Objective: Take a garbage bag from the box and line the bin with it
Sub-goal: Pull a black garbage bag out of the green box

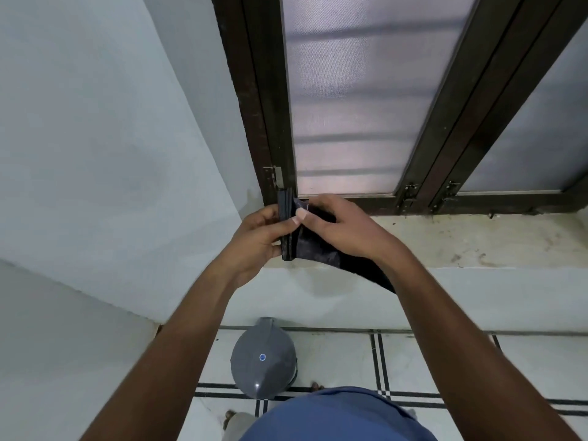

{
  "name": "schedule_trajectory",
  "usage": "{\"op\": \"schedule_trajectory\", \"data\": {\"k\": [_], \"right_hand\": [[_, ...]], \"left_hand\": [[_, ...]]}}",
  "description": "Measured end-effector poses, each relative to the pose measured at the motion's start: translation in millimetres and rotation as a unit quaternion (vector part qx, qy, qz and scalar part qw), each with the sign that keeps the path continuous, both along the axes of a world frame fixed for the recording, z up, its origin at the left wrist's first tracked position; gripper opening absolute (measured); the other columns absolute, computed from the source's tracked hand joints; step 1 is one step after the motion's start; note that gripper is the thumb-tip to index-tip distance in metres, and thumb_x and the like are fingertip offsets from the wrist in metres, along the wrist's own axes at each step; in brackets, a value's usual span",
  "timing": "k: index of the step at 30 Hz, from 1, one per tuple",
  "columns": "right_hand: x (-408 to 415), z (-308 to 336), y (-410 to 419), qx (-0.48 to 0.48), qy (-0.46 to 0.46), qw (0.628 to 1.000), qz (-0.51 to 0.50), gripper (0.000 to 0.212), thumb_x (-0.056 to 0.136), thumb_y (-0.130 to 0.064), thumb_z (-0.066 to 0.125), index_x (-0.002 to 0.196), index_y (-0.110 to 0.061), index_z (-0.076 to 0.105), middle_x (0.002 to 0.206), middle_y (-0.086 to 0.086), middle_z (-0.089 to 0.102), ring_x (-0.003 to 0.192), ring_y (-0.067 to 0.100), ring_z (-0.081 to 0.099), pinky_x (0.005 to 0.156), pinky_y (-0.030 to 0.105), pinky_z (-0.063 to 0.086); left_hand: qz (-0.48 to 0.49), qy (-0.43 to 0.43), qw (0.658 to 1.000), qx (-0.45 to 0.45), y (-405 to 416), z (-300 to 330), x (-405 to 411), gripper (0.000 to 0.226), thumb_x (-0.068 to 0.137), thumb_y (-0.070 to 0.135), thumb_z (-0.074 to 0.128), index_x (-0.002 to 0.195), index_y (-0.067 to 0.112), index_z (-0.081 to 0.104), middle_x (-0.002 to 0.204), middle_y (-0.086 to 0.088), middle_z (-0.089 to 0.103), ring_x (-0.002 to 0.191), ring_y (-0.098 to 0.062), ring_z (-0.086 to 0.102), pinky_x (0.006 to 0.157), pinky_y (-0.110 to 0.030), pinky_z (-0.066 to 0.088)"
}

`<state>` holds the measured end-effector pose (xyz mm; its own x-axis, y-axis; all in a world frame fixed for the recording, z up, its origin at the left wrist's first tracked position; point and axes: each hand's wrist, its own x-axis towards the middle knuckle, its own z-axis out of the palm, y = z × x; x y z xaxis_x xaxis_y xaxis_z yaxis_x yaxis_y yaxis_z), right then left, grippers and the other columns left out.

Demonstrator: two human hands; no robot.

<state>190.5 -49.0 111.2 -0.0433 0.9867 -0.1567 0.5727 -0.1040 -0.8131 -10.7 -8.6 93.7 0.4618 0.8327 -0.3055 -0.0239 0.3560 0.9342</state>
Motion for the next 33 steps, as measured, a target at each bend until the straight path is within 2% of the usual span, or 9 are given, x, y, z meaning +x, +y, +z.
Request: {"op": "schedule_trajectory", "data": {"k": [2,4,7,11,15,19,22,28,33], "right_hand": [[5.4,-4.3,1.6,-0.004,0.037,0.999,-0.019,0.025,0.104,-0.053,0.071,0.11,-0.029,0.071,0.106,-0.006,0.078,0.099,0.013,0.075,0.09,0.04,0.062],[14.3,-7.9,2.1,-0.008,0.03,0.999,-0.031,0.015,0.104,-0.043,0.075,0.102,-0.03,0.071,0.099,-0.006,0.078,0.092,0.013,0.075,0.081,0.036,0.059],[21.4,-8.3,1.1,-0.012,0.045,0.998,-0.035,0.019,0.099,-0.047,0.08,0.099,-0.028,0.074,0.098,-0.004,0.08,0.093,0.017,0.077,0.085,0.037,0.06],[20.6,-6.8,0.3,-0.002,0.057,0.998,-0.015,0.034,0.093,-0.059,0.084,0.099,-0.026,0.077,0.092,-0.001,0.082,0.084,0.017,0.079,0.079,0.036,0.061],[24.8,-11.5,5.0,0.012,0.053,0.998,-0.009,0.023,0.097,-0.05,0.084,0.095,-0.026,0.084,0.089,-0.003,0.082,0.082,0.014,0.077,0.081,0.036,0.06],[21.8,-11.6,5.3,0.009,0.071,0.997,0.021,0.018,0.104,-0.035,0.078,0.1,-0.02,0.087,0.095,0.002,0.084,0.083,0.005,0.075,0.08,0.024,0.056],[19.8,-16.6,8.0,0.018,0.049,0.998,0.025,0.024,0.106,-0.036,0.075,0.095,-0.018,0.085,0.092,0.011,0.081,0.077,0.014,0.071,0.078,0.031,0.053],[11.1,-30.4,8.8,0.01,0.091,0.996,0.009,0.028,0.111,-0.036,0.068,0.099,-0.014,0.08,0.088,0.005,0.08,0.081,0.017,0.072,0.084,0.043,0.059],[-8.5,-36.4,4.8,-0.007,0.152,0.988,-0.036,0.032,0.116,-0.033,0.056,0.101,-0.012,0.074,0.073,-0.017,0.065,0.064,-0.002,0.056,0.067,0.025,0.041]], "left_hand": [[0.007,0.015,1.0,0.002,2.2,0.7,-3.8,0.03,0.103,0.015,0.07,0.132,0.01,0.074,0.131,-0.016,0.076,0.119,-0.032,0.075,0.101,-0.047,0.06],[0.009,0.023,1.0,-0.015,4.9,-0.4,-9.2,0.028,0.105,0.015,0.063,0.13,0.007,0.074,0.122,-0.014,0.078,0.111,-0.031,0.074,0.096,-0.044,0.059],[0.013,-0.013,0.998,-0.064,6.0,1.1,-12.6,0.035,0.108,0.022,0.054,0.134,0.005,0.069,0.114,-0.011,0.077,0.107,-0.028,0.07,0.096,-0.043,0.058],[-0.006,-0.011,0.999,-0.04,4.3,1.9,-11.0,0.04,0.105,0.028,0.068,0.139,0.007,0.069,0.134,-0.016,0.075,0.122,-0.032,0.073,0.099,-0.042,0.06],[0.003,-0.01,1.0,-0.028,3.7,0.4,-11.3,0.033,0.103,0.02,0.071,0.133,0.006,0.073,0.129,-0.014,0.077,0.117,-0.03,0.075,0.094,-0.038,0.061],[-0.026,-0.001,0.999,-0.033,2.3,0.9,-8.8,0.032,0.103,0.016,0.07,0.134,0.006,0.074,0.136,-0.018,0.074,0.126,-0.035,0.071,0.107,-0.045,0.058],[-0.037,0.011,0.999,-0.027,0.2,1.9,-4.2,0.03,0.104,0.013,0.068,0.133,0.007,0.074,0.132,-0.016,0.076,0.124,-0.031,0.073,0.1,-0.041,0.061],[0.017,0.015,1.0,0.0,0.5,-4.7,1.5,0.027,0.106,0.013,0.067,0.131,0.007,0.075,0.13,-0.018,0.076,0.123,-0.034,0.073,0.106,-0.046,0.059],[0.063,0.012,0.998,0.011,-2.4,-4.4,6.8,0.024,0.106,0.011,0.067,0.126,0.003,0.076,0.122,-0.017,0.08,0.114,-0.033,0.077,0.098,-0.043,0.063]]}}
